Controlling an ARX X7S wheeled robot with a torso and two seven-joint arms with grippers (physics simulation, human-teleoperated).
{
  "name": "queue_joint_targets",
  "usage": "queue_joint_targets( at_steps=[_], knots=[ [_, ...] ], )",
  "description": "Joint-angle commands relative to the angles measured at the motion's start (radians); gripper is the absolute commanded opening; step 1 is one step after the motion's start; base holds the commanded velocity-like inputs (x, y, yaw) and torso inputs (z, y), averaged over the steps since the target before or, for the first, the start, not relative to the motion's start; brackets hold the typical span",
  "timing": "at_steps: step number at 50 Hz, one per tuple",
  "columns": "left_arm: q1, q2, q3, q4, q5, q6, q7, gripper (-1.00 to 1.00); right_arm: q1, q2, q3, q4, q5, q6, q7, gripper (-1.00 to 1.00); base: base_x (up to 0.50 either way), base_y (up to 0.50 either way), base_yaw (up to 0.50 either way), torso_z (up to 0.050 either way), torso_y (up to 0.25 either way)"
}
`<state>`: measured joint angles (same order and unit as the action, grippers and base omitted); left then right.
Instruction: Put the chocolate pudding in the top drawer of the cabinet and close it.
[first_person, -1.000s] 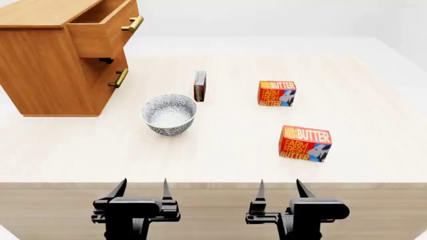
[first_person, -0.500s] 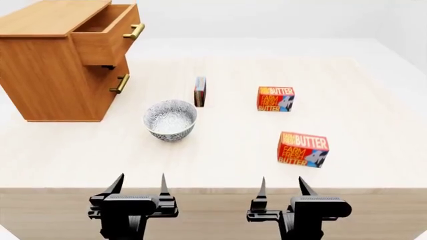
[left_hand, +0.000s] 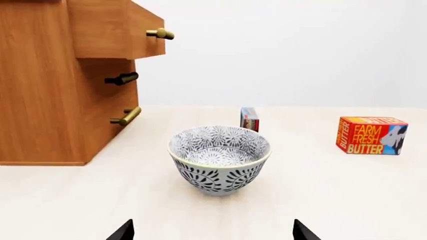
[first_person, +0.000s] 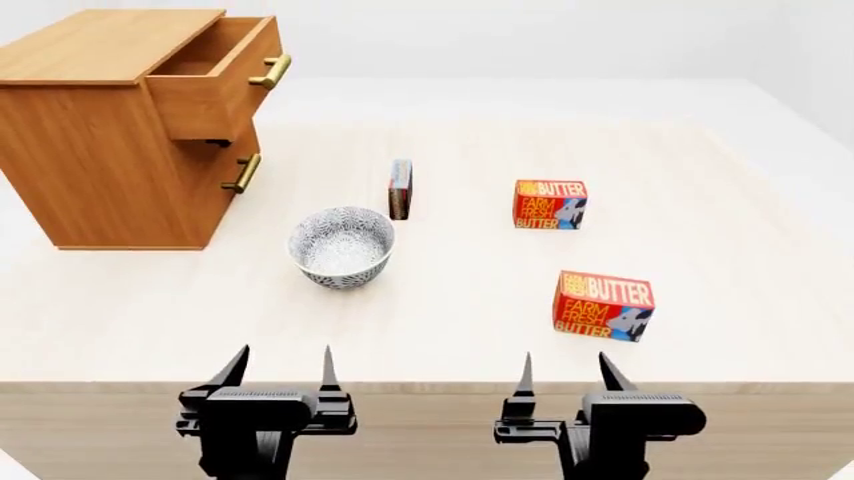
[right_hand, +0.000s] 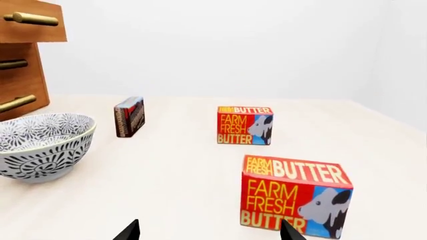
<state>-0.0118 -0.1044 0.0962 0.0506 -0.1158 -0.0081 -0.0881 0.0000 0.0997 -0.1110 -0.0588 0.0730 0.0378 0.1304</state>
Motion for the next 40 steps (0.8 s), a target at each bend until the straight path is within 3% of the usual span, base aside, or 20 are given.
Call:
queue_joint_targets(
  at_steps=[1, 11, 16, 29, 40],
  knots=[
    [0.001, -0.015, 0.012, 0.011, -0.012, -0.004, -0.011, 1.00, -0.003, 0.014, -0.015, -0.009, 0.007, -0.002, 0.016, 1.00, 0.00, 0.00, 0.00, 0.050, 0.025],
    [-0.024, -0.041, 0.007, 0.083, -0.024, -0.072, -0.030, 1.00, -0.007, 0.042, 0.003, -0.108, 0.011, 0.056, 0.048, 1.00, 0.00, 0.00, 0.00, 0.050, 0.027],
    [-0.069, -0.078, -0.009, 0.227, -0.059, -0.234, -0.036, 1.00, -0.002, 0.081, 0.015, -0.276, -0.004, 0.175, 0.063, 1.00, 0.00, 0.00, 0.00, 0.048, 0.018],
    [-0.391, -0.180, -0.071, 0.462, -0.194, -0.710, -0.057, 1.00, 0.169, 0.182, 0.057, -0.630, 0.032, 0.639, 0.042, 1.00, 0.00, 0.00, 0.00, 0.000, 0.000],
    [-0.660, -0.229, -0.078, 0.494, -0.265, -0.972, -0.054, 1.00, 0.397, 0.234, 0.112, -0.746, 0.093, 0.958, 0.018, 1.00, 0.00, 0.00, 0.00, 0.000, 0.000]
  ],
)
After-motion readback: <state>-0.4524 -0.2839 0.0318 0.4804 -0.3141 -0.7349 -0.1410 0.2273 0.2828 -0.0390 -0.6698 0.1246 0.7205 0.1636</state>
